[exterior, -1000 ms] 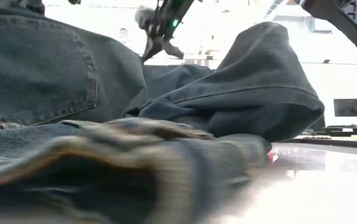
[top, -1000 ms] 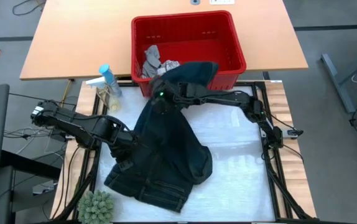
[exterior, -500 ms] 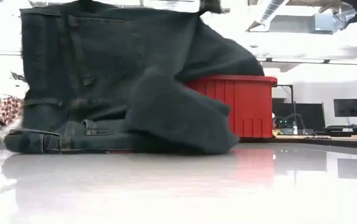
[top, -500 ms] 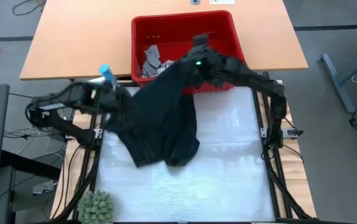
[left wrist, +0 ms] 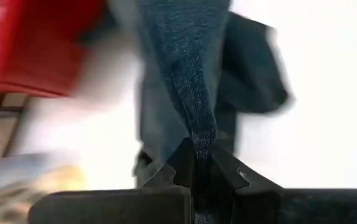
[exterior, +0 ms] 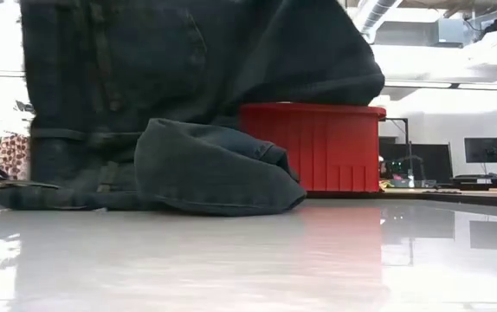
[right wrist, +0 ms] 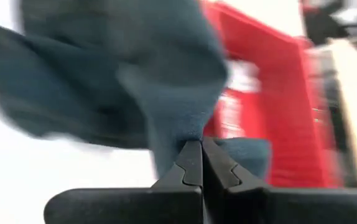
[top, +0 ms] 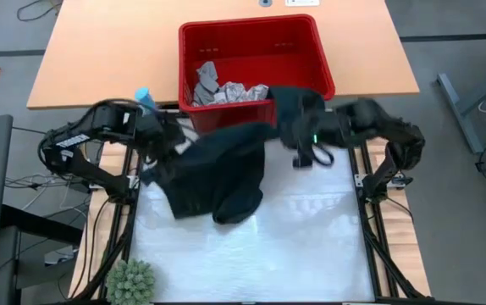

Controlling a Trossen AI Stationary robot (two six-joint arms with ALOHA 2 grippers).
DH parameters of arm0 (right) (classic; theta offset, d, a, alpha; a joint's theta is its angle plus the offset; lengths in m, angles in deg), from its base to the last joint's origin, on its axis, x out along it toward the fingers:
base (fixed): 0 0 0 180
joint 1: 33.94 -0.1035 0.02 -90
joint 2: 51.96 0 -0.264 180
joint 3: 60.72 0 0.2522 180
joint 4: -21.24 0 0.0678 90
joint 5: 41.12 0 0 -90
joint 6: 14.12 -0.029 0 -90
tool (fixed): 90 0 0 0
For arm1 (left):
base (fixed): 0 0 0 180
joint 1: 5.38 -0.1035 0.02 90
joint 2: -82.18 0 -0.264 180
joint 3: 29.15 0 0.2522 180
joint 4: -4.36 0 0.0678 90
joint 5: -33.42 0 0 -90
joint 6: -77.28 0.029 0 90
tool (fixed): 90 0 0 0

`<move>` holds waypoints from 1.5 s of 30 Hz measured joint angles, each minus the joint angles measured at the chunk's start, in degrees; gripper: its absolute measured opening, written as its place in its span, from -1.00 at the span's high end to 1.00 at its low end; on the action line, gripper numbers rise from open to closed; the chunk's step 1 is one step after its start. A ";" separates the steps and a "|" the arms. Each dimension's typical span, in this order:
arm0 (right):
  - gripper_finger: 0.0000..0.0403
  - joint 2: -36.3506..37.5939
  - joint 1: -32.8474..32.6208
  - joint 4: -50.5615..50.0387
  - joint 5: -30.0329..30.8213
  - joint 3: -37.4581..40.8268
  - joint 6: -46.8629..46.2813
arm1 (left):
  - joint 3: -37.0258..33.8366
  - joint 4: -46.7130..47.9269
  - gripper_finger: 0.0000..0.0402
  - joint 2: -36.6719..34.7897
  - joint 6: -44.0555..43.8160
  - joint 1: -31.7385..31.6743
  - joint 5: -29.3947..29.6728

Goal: Fold Laundry from Bin
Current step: Fold the blue jeans

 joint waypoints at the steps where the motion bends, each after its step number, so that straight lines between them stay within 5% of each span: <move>1: 0.92 -0.22 -2.60 -0.59 -2.98 0.06 -3.19 | 0.00 -0.02 0.99 0.00 -1.57 1.72 -1.94; 8: 0.92 -3.72 -17.71 -0.09 -16.02 0.26 -21.85 | -0.11 -0.18 0.99 0.96 -11.35 15.28 -14.43; 14: 0.92 -9.15 -24.49 -0.45 -22.19 0.24 -30.35 | -0.20 -0.52 0.99 7.40 -11.95 24.04 -15.90; 19: 0.92 -13.04 -26.78 -0.56 -30.02 0.28 -35.37 | -0.24 -6.22 0.99 13.52 -7.98 27.26 -23.16; 24: 0.93 -12.34 -27.07 -2.88 -27.31 0.31 -35.64 | 5.28 -1.48 0.99 13.70 -3.64 24.56 -22.15; 30: 0.93 -4.81 -21.71 -2.86 -10.82 0.26 -34.58 | 18.15 0.03 0.99 12.37 -1.18 16.54 -11.57; 35: 0.93 1.22 -13.23 -2.77 5.56 0.23 -27.96 | 28.08 -1.05 0.99 12.55 10.84 8.02 4.98; 41: 0.93 5.68 -1.12 7.76 34.82 0.22 -9.08 | 27.39 -23.76 0.99 10.92 38.40 -3.65 33.51; 45: 0.93 7.20 4.51 34.52 47.85 0.22 21.42 | 27.86 -50.85 0.99 10.99 58.32 -8.73 38.85</move>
